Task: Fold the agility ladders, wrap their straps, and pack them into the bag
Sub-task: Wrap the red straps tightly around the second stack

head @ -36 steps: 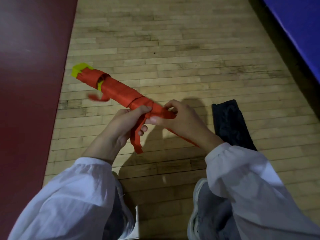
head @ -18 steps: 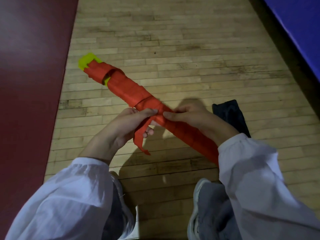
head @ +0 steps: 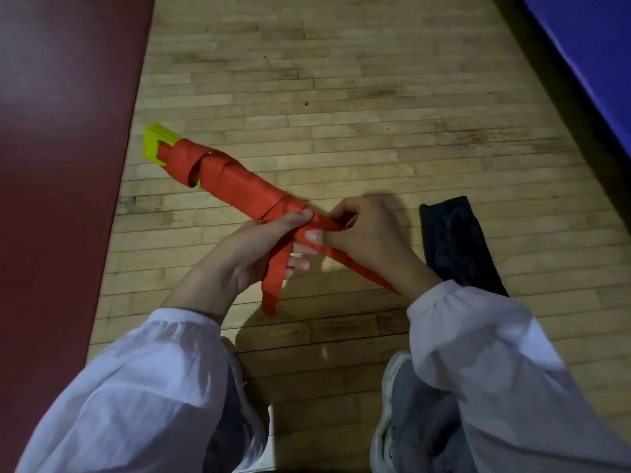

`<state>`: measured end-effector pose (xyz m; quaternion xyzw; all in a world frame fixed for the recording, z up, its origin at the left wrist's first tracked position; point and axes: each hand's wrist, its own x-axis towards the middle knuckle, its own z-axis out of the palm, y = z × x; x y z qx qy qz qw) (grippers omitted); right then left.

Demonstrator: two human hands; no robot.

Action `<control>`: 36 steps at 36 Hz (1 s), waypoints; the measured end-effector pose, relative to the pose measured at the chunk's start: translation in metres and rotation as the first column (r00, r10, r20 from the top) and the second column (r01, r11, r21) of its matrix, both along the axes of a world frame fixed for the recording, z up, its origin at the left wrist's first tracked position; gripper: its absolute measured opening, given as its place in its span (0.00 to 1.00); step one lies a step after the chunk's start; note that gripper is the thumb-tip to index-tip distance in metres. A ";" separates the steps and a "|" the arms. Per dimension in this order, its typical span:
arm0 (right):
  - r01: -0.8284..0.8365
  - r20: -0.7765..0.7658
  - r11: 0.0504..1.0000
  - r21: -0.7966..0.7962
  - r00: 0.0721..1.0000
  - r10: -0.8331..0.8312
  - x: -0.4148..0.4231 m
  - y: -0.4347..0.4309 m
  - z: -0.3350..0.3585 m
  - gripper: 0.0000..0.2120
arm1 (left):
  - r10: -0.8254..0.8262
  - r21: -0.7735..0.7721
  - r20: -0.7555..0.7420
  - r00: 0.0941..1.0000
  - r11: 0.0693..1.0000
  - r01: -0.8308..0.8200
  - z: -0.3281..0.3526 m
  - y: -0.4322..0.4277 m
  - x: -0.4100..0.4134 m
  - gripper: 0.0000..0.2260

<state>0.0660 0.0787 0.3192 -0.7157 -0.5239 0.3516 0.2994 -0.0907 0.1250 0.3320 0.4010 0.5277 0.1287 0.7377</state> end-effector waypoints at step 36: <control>-0.326 -0.466 0.881 -0.344 0.874 0.141 0.016 0.000 0.016 0.28 | 0.049 0.139 0.005 0.999 0.989 -0.049 0.005 0.002 -0.001 0.14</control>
